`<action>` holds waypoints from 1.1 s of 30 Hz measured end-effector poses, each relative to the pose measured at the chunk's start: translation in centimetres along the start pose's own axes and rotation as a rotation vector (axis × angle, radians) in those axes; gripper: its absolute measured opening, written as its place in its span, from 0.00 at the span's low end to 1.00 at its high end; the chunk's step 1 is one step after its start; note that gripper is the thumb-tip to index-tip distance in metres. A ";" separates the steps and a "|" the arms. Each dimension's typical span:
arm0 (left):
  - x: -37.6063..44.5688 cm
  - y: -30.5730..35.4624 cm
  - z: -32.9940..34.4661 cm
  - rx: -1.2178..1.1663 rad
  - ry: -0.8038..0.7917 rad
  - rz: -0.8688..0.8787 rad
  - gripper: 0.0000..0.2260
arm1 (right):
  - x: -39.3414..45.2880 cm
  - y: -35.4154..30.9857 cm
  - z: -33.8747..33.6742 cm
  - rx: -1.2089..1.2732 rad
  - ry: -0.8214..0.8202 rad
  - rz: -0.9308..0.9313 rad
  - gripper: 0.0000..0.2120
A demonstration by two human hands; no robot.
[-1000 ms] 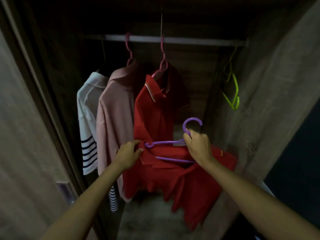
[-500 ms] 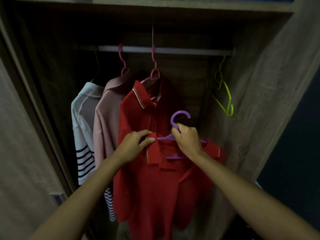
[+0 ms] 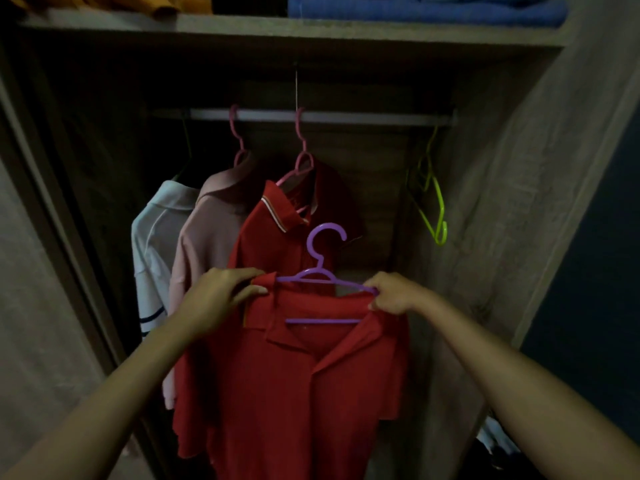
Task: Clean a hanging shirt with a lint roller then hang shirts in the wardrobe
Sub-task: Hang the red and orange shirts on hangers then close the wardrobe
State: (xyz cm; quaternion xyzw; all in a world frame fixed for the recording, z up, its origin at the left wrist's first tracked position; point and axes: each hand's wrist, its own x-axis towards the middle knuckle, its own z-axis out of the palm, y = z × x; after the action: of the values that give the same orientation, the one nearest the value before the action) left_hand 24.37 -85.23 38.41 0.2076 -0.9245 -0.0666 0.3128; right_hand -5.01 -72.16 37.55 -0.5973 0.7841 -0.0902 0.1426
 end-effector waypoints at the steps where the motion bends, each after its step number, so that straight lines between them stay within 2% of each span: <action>1: 0.1 0.0 -0.4 0.030 -0.010 0.013 0.33 | 0.1 -0.2 -0.3 -0.009 -0.013 -0.012 0.13; 3: 0.2 0.0 -1.3 0.111 -0.031 0.035 0.26 | 0.3 -0.5 -1.2 0.023 -0.043 -0.047 0.13; 6: 0.3 -0.6 -3.4 0.183 -0.097 0.039 0.24 | -0.5 -0.8 -3.2 0.342 -0.152 -0.125 0.18; 9: -0.2 -1.2 -4.8 0.278 -0.183 0.030 0.16 | -1.5 -1.5 -5.2 0.614 -0.074 -0.191 0.22; 11: -0.4 -0.8 -4.9 0.308 -0.125 0.039 0.16 | -2.2 -3.1 -5.9 0.678 0.022 -0.232 0.22; 14: 0.1 1.0 -5.6 0.191 0.088 0.040 0.25 | -3.1 -6.1 -6.2 0.680 0.035 -0.312 0.15; 15: 0.5 1.5 -6.0 0.158 0.143 0.023 0.25 | -3.3 -6.9 -6.2 0.636 0.102 -0.321 0.17; 16: 0.7 2.1 -6.4 0.133 0.191 0.007 0.23 | -3.3 -7.4 -6.3 0.560 0.258 -0.313 0.20; 18: 1.1 3.2 -6.8 0.095 0.267 -0.043 0.16 | -3.4 -8.2 -5.9 0.391 0.778 -0.241 0.15; 19: 1.2 3.8 -6.8 0.076 0.297 -0.079 0.13 | -3.7 -8.7 -5.4 0.364 0.958 -0.191 0.11; 20: 1.4 4.3 -6.7 0.056 0.322 -0.117 0.10 | -3.9 -9.3 -4.8 0.379 0.977 -0.149 0.13; 21: 1.6 5.0 -6.4 0.032 0.340 -0.150 0.09 | -4.2 -10.0 -4.1 0.479 0.838 -0.125 0.18; 23: 2.3 6.6 -5.5 -0.008 0.377 -0.195 0.09 | -5.0 -12.0 -2.9 0.827 0.398 -0.073 0.22; 24: 2.6 7.6 -4.8 -0.026 0.387 -0.208 0.09 | -5.0 -12.8 -2.6 0.975 0.266 -0.059 0.21; 25: 2.9 8.6 -4.2 -0.050 0.388 -0.206 0.08 | -4.9 -13.4 -2.5 1.065 0.215 -0.063 0.19; 28: 3.4 11.4 -2.0 -0.227 0.279 -0.152 0.10 | -3.8 -13.8 -2.7 1.185 0.367 -0.059 0.14; 31: 3.7 13.0 -1.8 -0.581 0.110 -0.183 0.17 | -3.0 -12.4 -3.2 1.204 0.599 0.021 0.10; 33: 3.9 13.5 -2.7 -0.707 0.110 -0.171 0.18 | -2.5 -11.1 -3.6 1.179 0.644 0.058 0.10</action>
State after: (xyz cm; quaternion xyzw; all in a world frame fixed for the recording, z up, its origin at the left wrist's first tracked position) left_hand 18.60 -74.69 46.12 0.1664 -0.8055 -0.3966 0.4077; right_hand 4.49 -72.87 44.72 -0.3413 0.6226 -0.6733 0.2062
